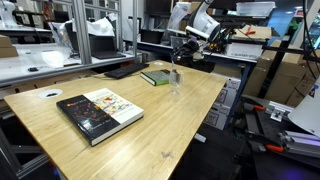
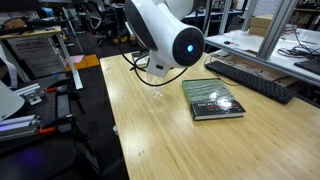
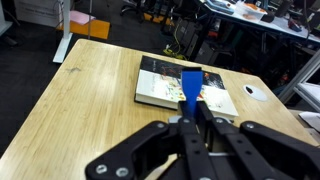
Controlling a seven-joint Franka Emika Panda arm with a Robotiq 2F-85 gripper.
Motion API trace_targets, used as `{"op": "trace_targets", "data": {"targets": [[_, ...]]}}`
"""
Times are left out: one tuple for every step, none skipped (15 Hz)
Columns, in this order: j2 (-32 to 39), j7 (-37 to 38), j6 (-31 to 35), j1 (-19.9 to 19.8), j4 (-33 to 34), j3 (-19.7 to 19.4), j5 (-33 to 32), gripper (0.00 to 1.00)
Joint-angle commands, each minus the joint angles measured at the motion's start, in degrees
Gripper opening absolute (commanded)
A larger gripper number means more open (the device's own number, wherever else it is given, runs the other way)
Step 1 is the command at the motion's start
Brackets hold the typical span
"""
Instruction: Put the pen on the book in the glass
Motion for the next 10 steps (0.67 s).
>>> {"op": "trace_targets", "data": {"targets": [[2.15,4.76,-1.57,-0.37,1.68,-0.54,2.84,0.03],[2.26,5.45,-1.35,-0.50,1.21,-0.82,3.55,0.03],[2.56,5.88,-1.41,-0.70,1.05,-1.06,4.03,0.03],[2.87,6.26,-1.46,-0.90,0.84,-1.36,4.34,0.03],[3.14,6.63,-1.44,-1.02,0.72,-1.61,4.52,0.03],[3.36,6.95,-1.25,-1.04,0.50,-1.86,4.53,0.03],[3.58,7.46,-1.15,-1.05,0.33,-2.12,4.37,0.18],[3.87,7.74,-1.01,-0.94,0.29,-2.39,3.79,0.38],[4.14,8.07,-0.62,-0.71,0.16,-2.61,3.57,0.43],[4.23,8.40,-0.30,-0.52,-0.03,-2.80,3.46,0.51]]}}
